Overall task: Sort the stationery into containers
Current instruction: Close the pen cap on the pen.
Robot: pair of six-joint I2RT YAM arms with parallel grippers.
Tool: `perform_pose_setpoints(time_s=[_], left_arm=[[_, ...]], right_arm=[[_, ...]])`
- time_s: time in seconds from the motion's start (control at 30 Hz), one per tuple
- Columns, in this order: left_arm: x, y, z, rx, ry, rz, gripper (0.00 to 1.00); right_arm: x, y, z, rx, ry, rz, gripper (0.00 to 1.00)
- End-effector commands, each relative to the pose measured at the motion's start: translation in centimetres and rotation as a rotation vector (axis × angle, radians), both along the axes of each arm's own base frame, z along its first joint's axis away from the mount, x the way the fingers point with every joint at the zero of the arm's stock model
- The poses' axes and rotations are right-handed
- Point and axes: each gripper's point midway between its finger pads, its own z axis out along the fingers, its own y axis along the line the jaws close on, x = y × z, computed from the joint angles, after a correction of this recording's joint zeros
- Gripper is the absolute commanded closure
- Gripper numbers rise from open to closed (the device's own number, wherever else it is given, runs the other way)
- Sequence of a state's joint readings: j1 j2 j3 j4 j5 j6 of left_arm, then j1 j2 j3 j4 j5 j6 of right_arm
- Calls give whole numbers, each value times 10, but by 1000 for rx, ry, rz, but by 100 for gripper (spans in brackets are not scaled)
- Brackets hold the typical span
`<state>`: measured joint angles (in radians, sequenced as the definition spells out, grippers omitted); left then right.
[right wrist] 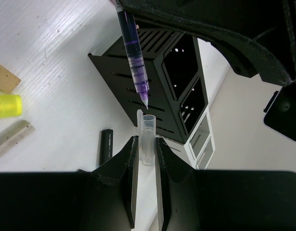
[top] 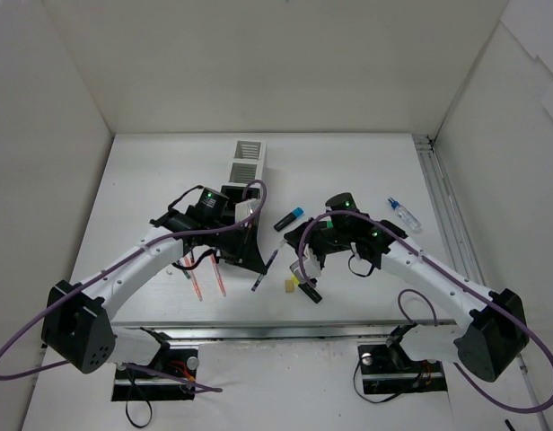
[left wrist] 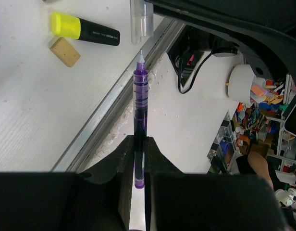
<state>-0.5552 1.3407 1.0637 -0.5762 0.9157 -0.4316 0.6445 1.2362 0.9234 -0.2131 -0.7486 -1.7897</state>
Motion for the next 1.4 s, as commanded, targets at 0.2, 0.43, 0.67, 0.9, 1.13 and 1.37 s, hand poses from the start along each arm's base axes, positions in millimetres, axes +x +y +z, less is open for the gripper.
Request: perform_pose_setpoints(time_s=[0.2, 0.43, 0.67, 0.9, 1.13, 1.37], left_arm=[[8, -3, 17, -49, -76, 19, 100], [11, -1, 17, -46, -75, 28, 100], [14, -4, 27, -82, -91, 15, 100], [19, -4, 26, -65, -77, -12, 100], [37, -15, 41, -127, -133, -10, 100], [66, -20, 57, -160, -288, 96, 100]], right_arm=[[-14, 12, 17, 40, -60, 80, 100], [-19, 19, 15, 30, -71, 110, 100], [-23, 22, 1, -38, -101, 126, 100], [-31, 27, -2, -43, -96, 160, 100], [-43, 34, -7, -44, -58, 193, 100], [-57, 44, 4, 20, 37, 223, 100]])
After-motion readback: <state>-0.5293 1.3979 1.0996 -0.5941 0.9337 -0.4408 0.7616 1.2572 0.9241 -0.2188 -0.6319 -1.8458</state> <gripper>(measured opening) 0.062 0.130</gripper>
